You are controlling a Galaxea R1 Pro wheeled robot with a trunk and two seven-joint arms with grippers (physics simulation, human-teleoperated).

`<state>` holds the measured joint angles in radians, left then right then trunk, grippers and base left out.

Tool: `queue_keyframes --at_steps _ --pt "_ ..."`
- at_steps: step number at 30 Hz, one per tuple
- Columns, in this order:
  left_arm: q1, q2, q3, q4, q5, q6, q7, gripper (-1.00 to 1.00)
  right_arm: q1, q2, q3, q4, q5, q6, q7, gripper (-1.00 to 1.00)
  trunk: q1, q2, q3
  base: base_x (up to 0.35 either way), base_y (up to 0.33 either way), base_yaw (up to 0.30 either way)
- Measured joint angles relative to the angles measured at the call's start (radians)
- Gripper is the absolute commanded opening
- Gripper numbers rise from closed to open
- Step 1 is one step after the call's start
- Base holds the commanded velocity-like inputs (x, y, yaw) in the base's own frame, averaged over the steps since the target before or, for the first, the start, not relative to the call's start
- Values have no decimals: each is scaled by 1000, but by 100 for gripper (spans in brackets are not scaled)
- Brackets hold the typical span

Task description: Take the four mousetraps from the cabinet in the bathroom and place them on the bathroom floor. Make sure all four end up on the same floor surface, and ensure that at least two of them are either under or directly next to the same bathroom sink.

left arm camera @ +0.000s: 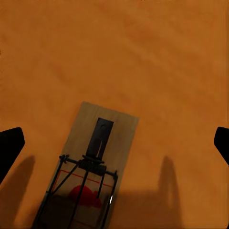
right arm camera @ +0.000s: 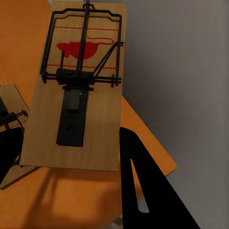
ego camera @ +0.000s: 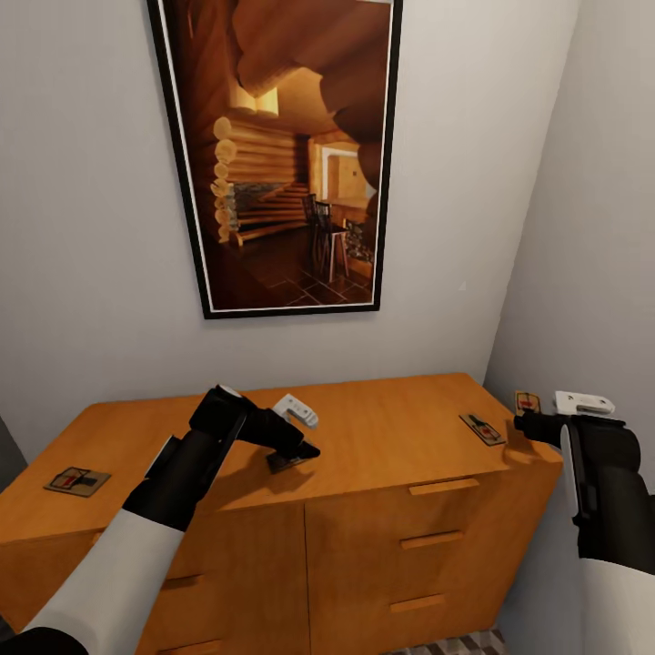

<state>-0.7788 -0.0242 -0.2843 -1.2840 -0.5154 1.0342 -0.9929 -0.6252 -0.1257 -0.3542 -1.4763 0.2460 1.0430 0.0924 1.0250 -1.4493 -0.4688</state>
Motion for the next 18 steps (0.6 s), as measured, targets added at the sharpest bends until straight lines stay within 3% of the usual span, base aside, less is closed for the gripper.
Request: queue_keyframes --at_steps 12,18 --pt "0 3 7 -7 2 0 -3 100 0 0 2 0 0 0 -1 -100 0 0 0 0 9 0" --pt "0 3 8 -7 3 1 -4 100 0 0 2 0 1 0 -1 -100 0 0 0 0 212 0"
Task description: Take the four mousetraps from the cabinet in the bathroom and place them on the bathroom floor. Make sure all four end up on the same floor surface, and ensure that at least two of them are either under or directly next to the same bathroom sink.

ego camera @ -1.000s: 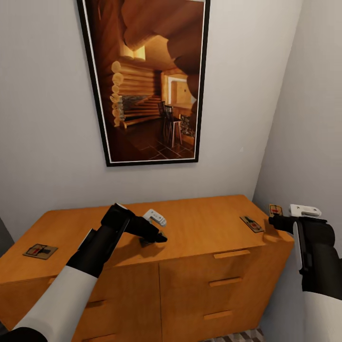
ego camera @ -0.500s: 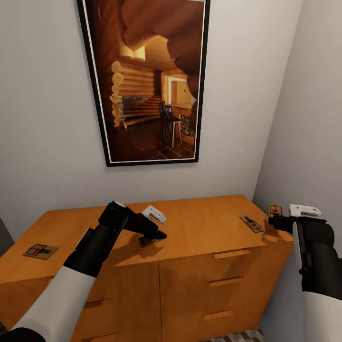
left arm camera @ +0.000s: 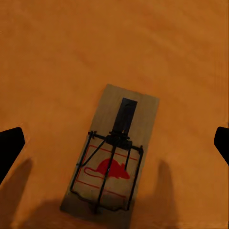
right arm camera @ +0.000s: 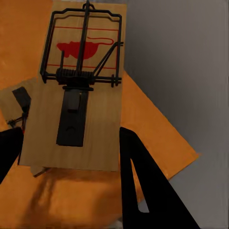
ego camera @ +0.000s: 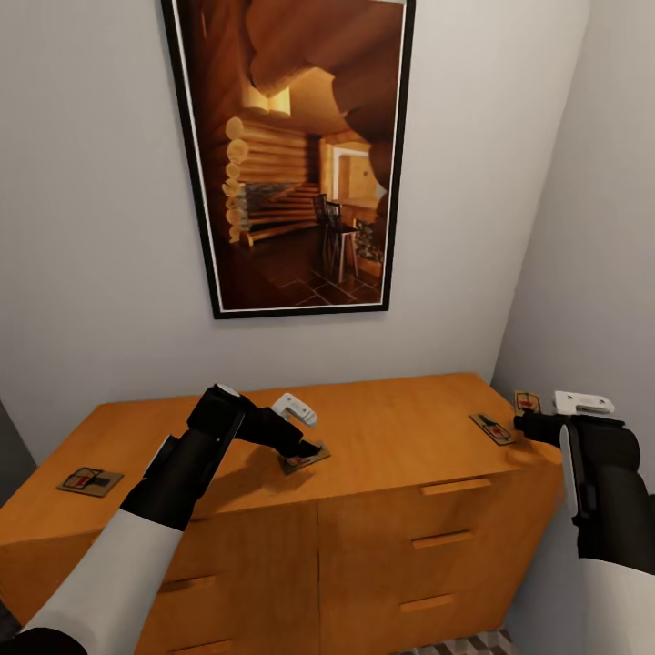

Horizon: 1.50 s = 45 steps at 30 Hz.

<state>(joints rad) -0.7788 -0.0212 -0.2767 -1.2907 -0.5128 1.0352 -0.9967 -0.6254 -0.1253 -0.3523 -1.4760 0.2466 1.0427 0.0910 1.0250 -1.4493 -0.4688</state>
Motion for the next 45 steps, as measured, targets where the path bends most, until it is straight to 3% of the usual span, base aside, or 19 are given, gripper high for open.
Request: queue_keyframes --at_steps 10,41,45 --pt "0 0 1 0 2 0 -3 100 0 0 0 0 0 0 0 -100 0 0 0 0 169 0" --pt "0 -8 -9 24 -3 -11 0 100 0 1 2 1 -3 0 0 -100 0 0 0 0 5 0" --pt "0 -9 -10 24 1 -39 -4 100 0 1 2 1 -3 0 0 -100 0 0 0 0 0 0"
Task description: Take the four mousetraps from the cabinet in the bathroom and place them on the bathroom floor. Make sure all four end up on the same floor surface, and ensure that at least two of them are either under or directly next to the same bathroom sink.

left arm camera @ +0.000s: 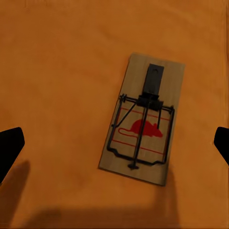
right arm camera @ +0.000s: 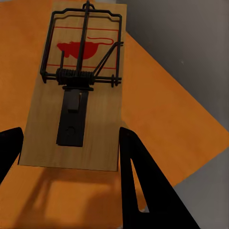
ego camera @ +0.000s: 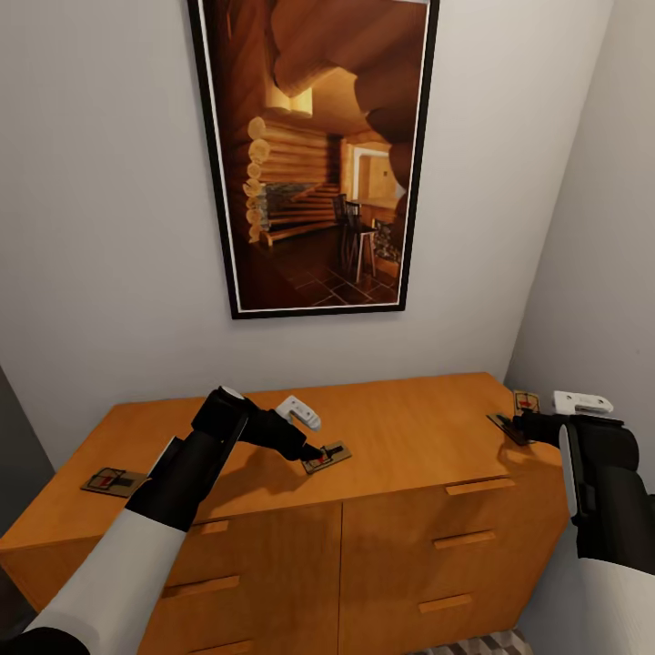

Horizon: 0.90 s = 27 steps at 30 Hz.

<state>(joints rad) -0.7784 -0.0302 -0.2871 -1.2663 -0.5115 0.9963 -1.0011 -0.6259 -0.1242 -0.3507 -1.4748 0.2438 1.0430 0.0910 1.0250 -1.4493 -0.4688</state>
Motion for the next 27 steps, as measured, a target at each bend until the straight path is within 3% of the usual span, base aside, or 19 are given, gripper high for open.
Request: queue_keyframes --at_steps 7,27 --pt "0 -3 -1 8 5 -56 -4 100 0 0 0 0 0 0 0 -100 0 0 0 0 0 0" --pt "0 -7 -2 17 6 -70 -4 100 0 0 0 0 0 0 0 -100 0 0 0 0 0 0"
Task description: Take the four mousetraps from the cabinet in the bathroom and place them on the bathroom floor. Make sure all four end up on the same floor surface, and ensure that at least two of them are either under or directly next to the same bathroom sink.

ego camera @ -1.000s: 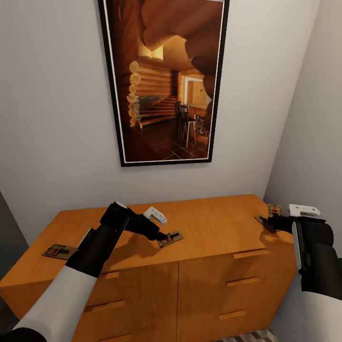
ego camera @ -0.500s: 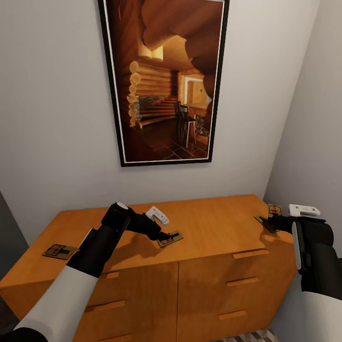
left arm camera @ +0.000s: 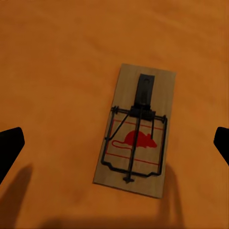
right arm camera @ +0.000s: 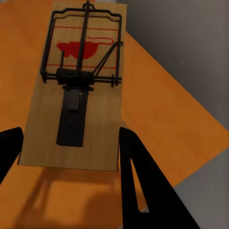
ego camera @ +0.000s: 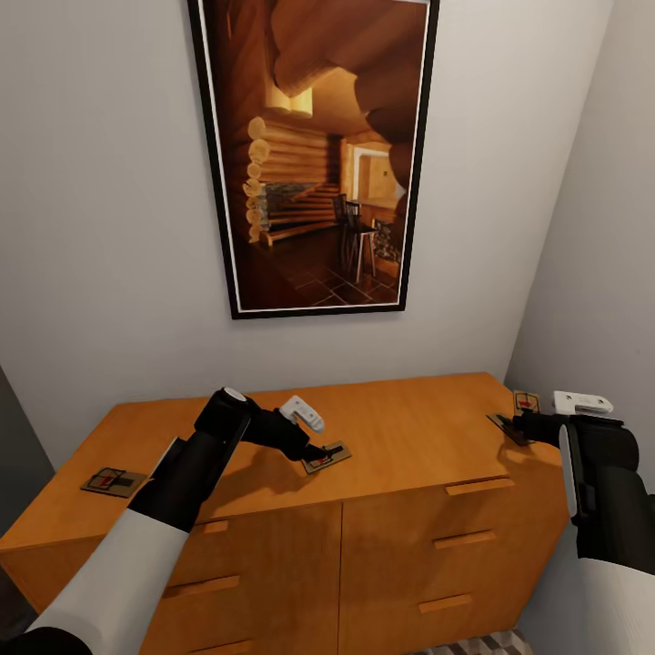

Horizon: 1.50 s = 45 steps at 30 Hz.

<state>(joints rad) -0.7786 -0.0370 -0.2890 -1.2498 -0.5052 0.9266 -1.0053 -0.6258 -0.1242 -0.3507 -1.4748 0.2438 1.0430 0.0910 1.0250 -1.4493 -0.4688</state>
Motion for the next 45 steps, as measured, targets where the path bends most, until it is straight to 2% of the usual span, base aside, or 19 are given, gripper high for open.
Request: queue_keyframes --at_steps 15,45 --pt "0 -25 -1 44 -6 -2 0 100 0 -1 0 0 0 0 0 -100 0 0 0 0 0 0" --pt "0 -25 3 47 4 15 4 100 0 -2 -1 1 -2 0 3 -100 0 0 0 0 0 0"
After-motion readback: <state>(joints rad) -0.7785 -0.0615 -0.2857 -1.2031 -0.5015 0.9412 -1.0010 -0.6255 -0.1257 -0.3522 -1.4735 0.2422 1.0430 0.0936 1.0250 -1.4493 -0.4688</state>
